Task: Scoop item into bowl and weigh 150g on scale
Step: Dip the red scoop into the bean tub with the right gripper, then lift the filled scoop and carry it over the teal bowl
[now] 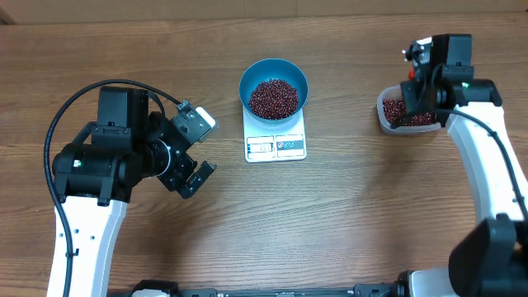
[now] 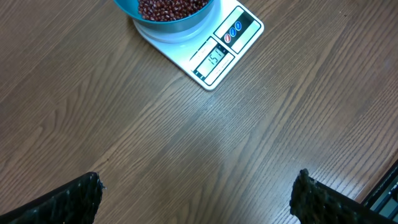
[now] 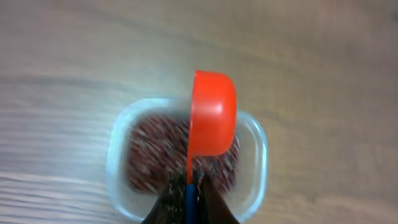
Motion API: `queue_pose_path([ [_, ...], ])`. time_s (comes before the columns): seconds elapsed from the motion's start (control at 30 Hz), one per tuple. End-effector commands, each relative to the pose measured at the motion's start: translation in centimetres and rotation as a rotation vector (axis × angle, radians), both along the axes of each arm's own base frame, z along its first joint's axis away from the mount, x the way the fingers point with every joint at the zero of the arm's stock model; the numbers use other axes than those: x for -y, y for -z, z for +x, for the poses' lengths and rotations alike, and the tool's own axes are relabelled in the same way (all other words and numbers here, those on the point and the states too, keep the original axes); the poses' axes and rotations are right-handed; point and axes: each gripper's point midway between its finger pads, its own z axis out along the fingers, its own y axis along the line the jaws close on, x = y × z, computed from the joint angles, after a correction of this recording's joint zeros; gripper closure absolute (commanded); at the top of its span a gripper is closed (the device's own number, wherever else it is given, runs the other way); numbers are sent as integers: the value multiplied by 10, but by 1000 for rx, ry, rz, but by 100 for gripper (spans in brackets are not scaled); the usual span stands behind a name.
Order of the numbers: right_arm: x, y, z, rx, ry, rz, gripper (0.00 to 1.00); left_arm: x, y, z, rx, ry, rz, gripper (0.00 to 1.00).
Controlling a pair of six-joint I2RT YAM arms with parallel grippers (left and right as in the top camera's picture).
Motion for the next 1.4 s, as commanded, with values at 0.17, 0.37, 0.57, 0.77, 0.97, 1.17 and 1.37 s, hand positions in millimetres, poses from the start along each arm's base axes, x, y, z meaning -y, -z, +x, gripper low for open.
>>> queue_pose_path([
  [0.17, -125, -98, -9, 270, -499, 482, 96, 1, 2, 0, -10, -6, -3, 0],
  [0.37, -146, -92, -14, 230, -583, 591, 96, 1, 2, 0, -10, -6, -3, 0],
  [0.57, -170, -75, -16, 173, -632, 608, 96, 1, 2, 0, -10, -6, -3, 0],
  [0.77, -202, -64, -23, 147, -748, 565, 96, 1, 2, 0, -10, -6, -3, 0],
  [0.97, -205, -38, -14, 102, -703, 472, 96, 1, 2, 0, -10, -6, -3, 0],
  [1.17, -220, -22, -6, 88, -726, 464, 96, 1, 2, 0, -10, -6, -3, 0],
  [1.37, -226, -5, 11, 113, -696, 355, 96, 1, 2, 0, -10, -6, -3, 0],
])
